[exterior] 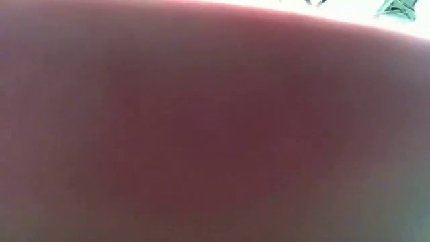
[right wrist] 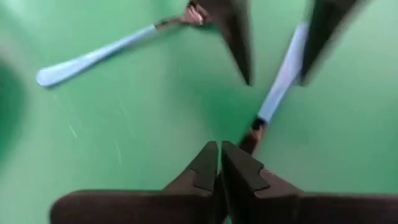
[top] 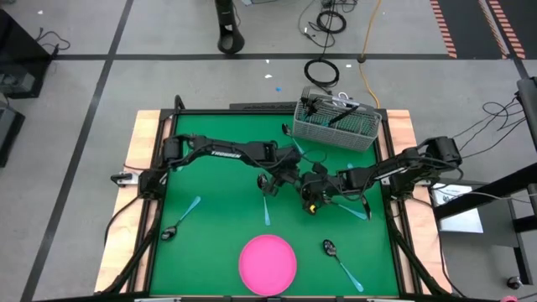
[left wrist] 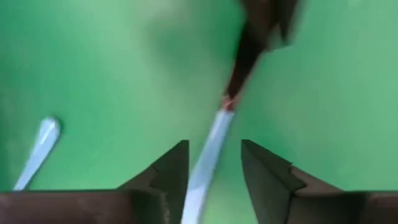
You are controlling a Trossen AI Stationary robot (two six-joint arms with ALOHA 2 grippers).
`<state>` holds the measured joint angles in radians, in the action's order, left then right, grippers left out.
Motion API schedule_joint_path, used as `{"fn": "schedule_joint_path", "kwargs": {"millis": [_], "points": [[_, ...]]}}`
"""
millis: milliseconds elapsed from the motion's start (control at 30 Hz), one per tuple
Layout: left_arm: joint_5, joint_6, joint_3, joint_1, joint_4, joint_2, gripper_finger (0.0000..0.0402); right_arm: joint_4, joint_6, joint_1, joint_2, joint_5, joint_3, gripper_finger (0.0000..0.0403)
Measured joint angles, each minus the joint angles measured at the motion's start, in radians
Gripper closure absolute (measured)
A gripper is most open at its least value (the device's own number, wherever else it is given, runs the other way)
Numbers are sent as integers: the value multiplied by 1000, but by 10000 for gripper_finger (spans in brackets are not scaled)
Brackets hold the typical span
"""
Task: Sort silverware
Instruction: Put the blue knife into the utensil holder
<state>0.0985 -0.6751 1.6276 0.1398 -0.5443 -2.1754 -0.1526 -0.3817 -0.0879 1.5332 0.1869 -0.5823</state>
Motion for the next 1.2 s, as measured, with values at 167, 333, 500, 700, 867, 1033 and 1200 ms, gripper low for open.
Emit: {"fn": "schedule_joint_path", "kwargs": {"millis": [167, 333, 500, 700, 867, 1033, 1200], "points": [[45, -21, 0, 36, -71, 6, 223, -64, 30, -1, 7, 55, 0, 324], [107, -19, 0, 71, -147, 8, 222, -58, 28, 0, 26, 130, 0, 264], [109, -45, 0, 79, -105, 9, 222, -158, 31, 0, 121, 151, 0, 244], [110, -92, 0, 80, -86, 7, 222, -234, 10, -7, 230, 168, -2, 251], [110, -99, 0, 87, -87, -1, 222, -229, -2, -11, 260, 173, -4, 283], [111, -106, 0, 91, -83, -8, 222, -210, 15, -13, 254, 156, -5, 360], [153, -143, 0, 86, -95, -31, 222, -202, 31, -13, 252, 142, -4, 389]]}}
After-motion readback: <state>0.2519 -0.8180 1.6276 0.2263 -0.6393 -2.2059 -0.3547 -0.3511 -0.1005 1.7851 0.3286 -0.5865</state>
